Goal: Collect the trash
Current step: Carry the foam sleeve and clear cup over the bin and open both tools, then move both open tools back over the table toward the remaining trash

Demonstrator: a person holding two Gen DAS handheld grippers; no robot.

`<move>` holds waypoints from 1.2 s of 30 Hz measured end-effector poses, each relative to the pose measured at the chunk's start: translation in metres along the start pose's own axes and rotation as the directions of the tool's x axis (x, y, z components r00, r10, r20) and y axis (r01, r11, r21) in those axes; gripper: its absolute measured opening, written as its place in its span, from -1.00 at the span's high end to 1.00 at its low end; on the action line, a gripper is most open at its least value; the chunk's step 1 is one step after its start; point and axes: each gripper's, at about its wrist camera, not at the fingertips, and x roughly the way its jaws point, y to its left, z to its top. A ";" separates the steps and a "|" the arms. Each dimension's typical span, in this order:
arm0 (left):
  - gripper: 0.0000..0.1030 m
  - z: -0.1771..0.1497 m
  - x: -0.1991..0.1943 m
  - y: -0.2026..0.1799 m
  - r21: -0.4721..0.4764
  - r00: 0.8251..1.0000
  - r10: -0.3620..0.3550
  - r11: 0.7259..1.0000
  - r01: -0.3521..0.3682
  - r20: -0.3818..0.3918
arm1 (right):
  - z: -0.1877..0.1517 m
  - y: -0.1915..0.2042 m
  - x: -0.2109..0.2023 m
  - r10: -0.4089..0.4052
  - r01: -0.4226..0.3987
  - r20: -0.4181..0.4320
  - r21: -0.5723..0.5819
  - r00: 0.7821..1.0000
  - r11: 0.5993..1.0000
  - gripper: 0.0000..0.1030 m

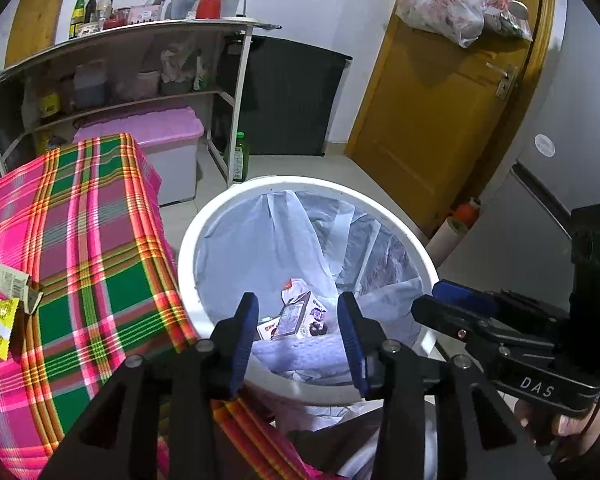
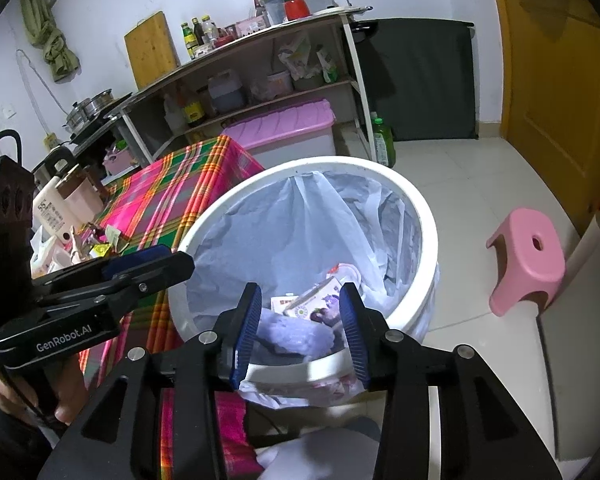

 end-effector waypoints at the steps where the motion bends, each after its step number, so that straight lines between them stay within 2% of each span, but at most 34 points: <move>1: 0.17 -0.002 -0.003 0.001 -0.003 1.000 0.003 1.000 -0.003 0.003 | 0.000 0.001 0.000 0.002 -0.002 0.001 -0.002 1.000 1.000 0.19; 19: 0.17 -0.037 -0.052 0.028 -0.077 0.996 0.076 0.994 -0.072 0.049 | -0.014 0.055 -0.015 0.102 -0.102 -0.009 -0.106 0.995 0.989 0.19; 36: 0.17 -0.074 -0.097 0.067 -0.167 0.979 0.185 0.971 -0.170 0.082 | -0.029 0.111 -0.008 0.174 -0.184 -0.067 -0.196 0.982 0.963 0.19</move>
